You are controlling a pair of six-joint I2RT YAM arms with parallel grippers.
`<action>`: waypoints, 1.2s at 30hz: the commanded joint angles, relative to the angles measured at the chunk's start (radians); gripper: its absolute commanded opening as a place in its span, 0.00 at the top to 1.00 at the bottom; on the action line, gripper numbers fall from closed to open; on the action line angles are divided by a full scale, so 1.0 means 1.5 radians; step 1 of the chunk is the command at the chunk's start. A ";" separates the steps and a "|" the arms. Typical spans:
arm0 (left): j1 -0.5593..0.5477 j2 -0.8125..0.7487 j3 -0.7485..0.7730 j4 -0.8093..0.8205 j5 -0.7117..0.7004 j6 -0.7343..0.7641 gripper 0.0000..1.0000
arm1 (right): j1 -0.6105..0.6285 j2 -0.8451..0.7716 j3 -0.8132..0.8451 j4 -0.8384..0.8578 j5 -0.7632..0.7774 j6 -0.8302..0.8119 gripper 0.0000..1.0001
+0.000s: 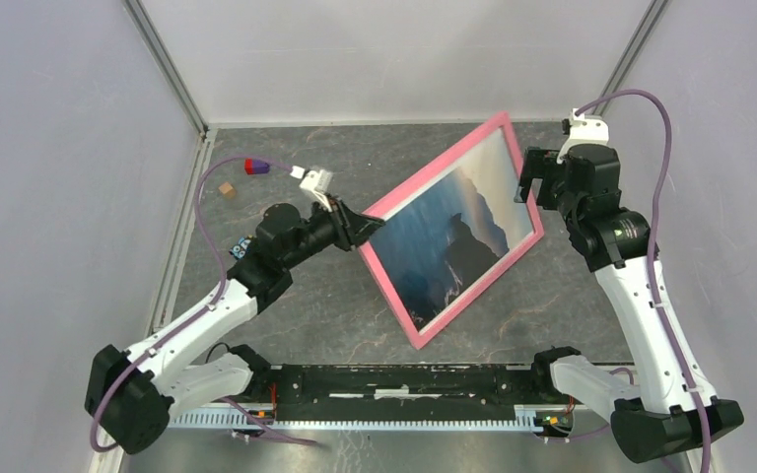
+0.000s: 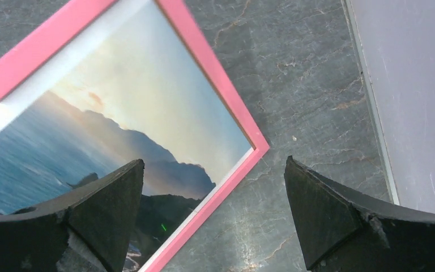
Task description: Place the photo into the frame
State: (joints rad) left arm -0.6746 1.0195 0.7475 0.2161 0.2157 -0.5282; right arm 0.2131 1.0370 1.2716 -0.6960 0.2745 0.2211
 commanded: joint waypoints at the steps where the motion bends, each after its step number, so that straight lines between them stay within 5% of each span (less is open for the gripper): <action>1: 0.132 -0.042 -0.074 0.085 0.121 -0.258 0.98 | -0.004 -0.013 -0.018 0.019 0.009 -0.007 0.02; 5: 0.258 -0.058 -0.174 0.126 0.157 -0.353 0.98 | -0.005 -0.013 -0.030 0.023 0.000 -0.007 0.02; 10: 0.327 -0.049 -0.224 0.107 0.177 -0.333 0.98 | -0.004 -0.015 -0.036 0.023 -0.016 -0.008 0.02; 18: 0.352 0.009 -0.255 0.028 0.186 -0.287 0.98 | -0.005 -0.034 -0.057 0.031 -0.041 -0.024 0.02; 24: 0.355 0.018 -0.258 -0.050 0.109 -0.227 0.97 | -0.005 -0.044 -0.060 0.031 -0.055 -0.031 0.02; 36: 0.359 0.084 -0.301 0.033 0.061 -0.281 0.83 | -0.005 -0.056 -0.062 0.025 -0.055 -0.050 0.02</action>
State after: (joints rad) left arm -0.1406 1.0851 0.3275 0.3386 0.4438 -1.0481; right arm 0.2073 0.9718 1.1809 -0.6880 0.1925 0.1726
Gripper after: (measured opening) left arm 0.393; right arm 0.979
